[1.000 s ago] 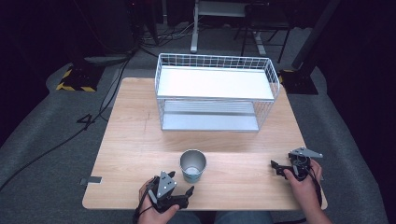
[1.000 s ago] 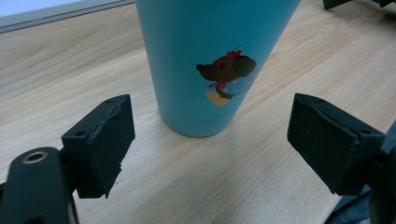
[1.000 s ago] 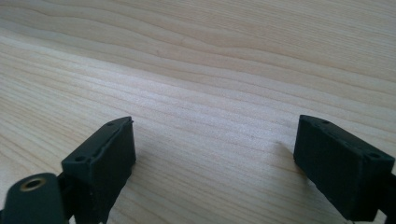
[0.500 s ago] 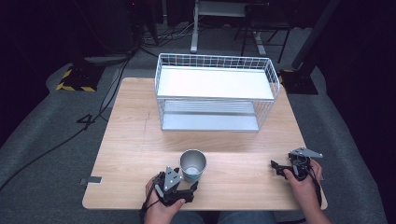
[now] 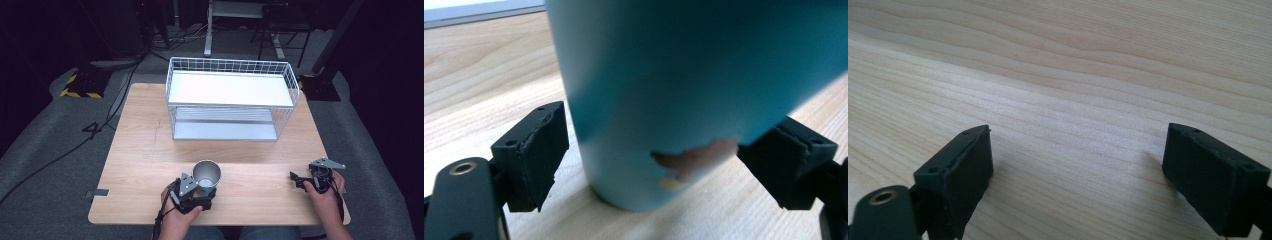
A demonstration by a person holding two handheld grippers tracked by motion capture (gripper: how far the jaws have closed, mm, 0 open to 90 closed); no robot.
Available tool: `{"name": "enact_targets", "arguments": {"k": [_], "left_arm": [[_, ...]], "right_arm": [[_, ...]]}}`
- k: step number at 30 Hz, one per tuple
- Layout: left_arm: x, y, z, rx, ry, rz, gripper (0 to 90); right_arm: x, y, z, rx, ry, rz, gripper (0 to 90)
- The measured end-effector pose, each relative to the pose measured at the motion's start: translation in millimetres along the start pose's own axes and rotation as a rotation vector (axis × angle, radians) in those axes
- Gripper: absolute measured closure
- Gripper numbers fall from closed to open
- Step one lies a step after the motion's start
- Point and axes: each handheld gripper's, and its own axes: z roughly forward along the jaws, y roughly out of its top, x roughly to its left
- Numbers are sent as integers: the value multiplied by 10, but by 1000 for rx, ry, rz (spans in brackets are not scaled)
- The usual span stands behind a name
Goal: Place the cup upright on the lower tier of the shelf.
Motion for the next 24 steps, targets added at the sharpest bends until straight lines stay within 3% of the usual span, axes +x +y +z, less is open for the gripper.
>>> {"name": "enact_targets", "arguments": {"k": [9, 11, 18, 24], "left_arm": [[5, 53, 89, 30, 3, 10, 158], [0, 56, 97, 37, -4, 8, 194], [7, 53, 83, 34, 27, 27, 215], [50, 60, 60, 37, 10, 4, 221]], "right_arm": [[1, 0, 0, 0, 0, 0, 131], [1, 0, 0, 0, 0, 1, 131], [8, -3, 0, -2, -8, 5, 131], [8, -3, -1, -2, -8, 5, 131]]}}
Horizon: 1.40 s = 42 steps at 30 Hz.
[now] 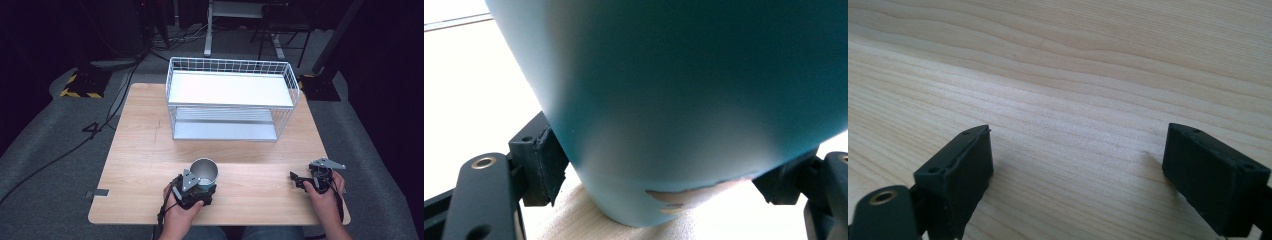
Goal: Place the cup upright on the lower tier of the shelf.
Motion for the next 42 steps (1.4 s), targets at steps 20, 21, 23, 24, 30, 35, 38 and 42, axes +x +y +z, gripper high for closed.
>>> {"name": "enact_targets", "arguments": {"k": [20, 21, 23, 24, 30, 35, 38, 42], "left_arm": [[56, 340, -100, 0, -22, 29, 222], [56, 340, -100, 0, -22, 29, 221], [80, 396, -84, -1, -21, 26, 221], [101, 433, -73, -3, -17, 29, 221], [196, 590, -9, 0, -8, 10, 221], [264, 696, 41, -2, -4, 3, 221], [299, 771, 90, -12, -5, -5, 221], [343, 869, 155, -21, 0, -2, 221]], "right_arm": [[1, -1, 1, -2, -1, 1, 130], [1, -1, 1, -2, -1, 1, 130], [1, 0, 1, -1, 0, 1, 131], [1, -1, 2, -2, -1, 1, 131], [1, -1, 2, -2, -1, 0, 131], [1, 0, 1, -1, 0, 2, 130], [2, 0, 2, -2, -1, 2, 131], [2, 0, 1, -1, 0, 2, 131]]}}
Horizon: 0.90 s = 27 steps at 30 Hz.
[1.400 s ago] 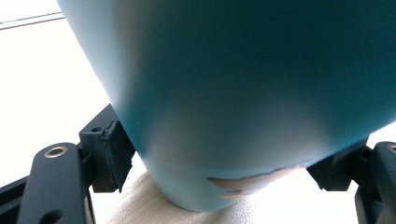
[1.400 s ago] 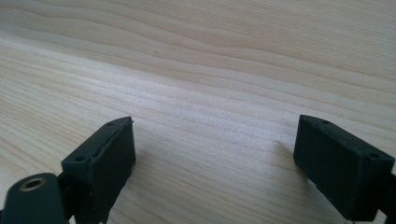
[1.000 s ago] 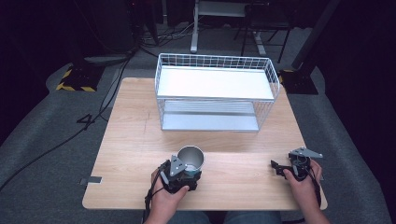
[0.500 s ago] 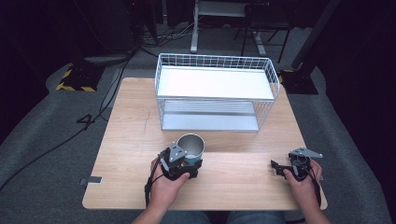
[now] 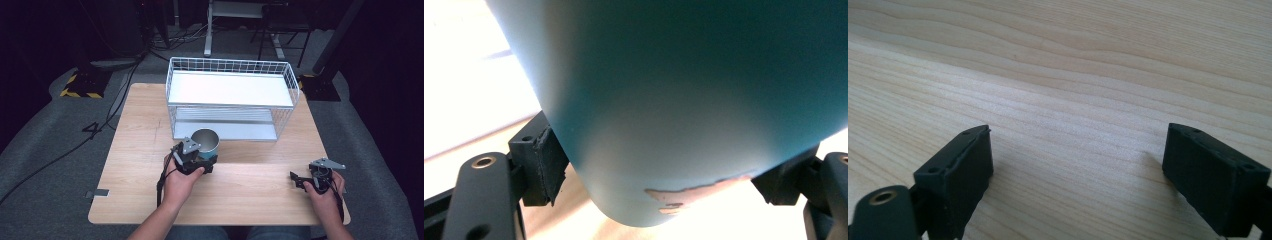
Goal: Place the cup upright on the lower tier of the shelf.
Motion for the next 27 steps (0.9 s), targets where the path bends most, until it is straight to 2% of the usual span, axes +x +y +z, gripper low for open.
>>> {"name": "enact_targets", "arguments": {"k": [5, 14, 19, 27], "left_arm": [[39, 132, 70, -23, 13, 20, 221], [83, 326, 216, -27, 36, 64, 221], [101, 386, 294, -18, 28, 57, 221], [117, 455, 485, -14, 4, 2, 221]], "right_arm": [[0, 0, 0, 0, 0, 0, 131], [0, 0, 0, 0, 0, 0, 131], [0, 1, 0, 1, 0, 1, 131], [0, 0, 1, -1, -1, 0, 131]]}}
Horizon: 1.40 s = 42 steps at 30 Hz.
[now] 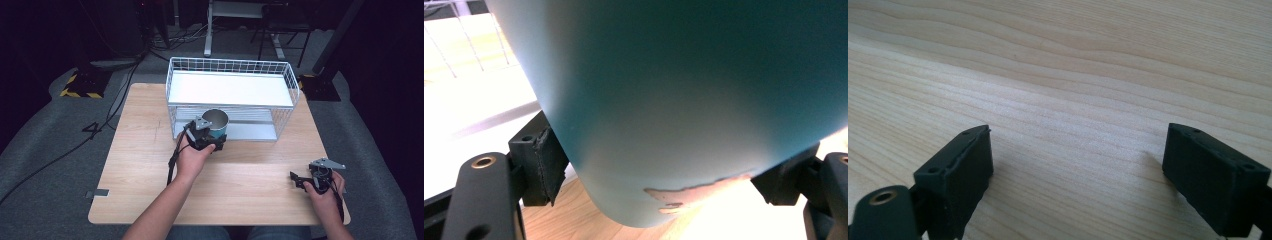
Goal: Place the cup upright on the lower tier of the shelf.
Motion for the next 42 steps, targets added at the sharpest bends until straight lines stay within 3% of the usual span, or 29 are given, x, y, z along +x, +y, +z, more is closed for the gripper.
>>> {"name": "enact_targets", "arguments": {"k": [10, 17, 23, 35, 38, 42], "left_arm": [[14, 49, 254, -15, 10, -49, 220], [37, 67, 395, -68, 31, -75, 220], [89, 43, 521, -107, 35, -86, 220], [118, 80, 716, -100, 66, -56, 219], [122, 77, 769, -111, 44, -77, 219], [117, 73, 849, -113, 46, -85, 219]], "right_arm": [[-1, 0, -1, 1, 1, 0, 131], [-1, 1, -1, 2, 1, 0, 130], [-1, 0, -1, 1, 1, 0, 130], [0, 1, -1, 1, 1, 0, 131], [0, 0, 0, 0, 0, 0, 131], [-1, 1, -1, 2, 1, 0, 130]]}}
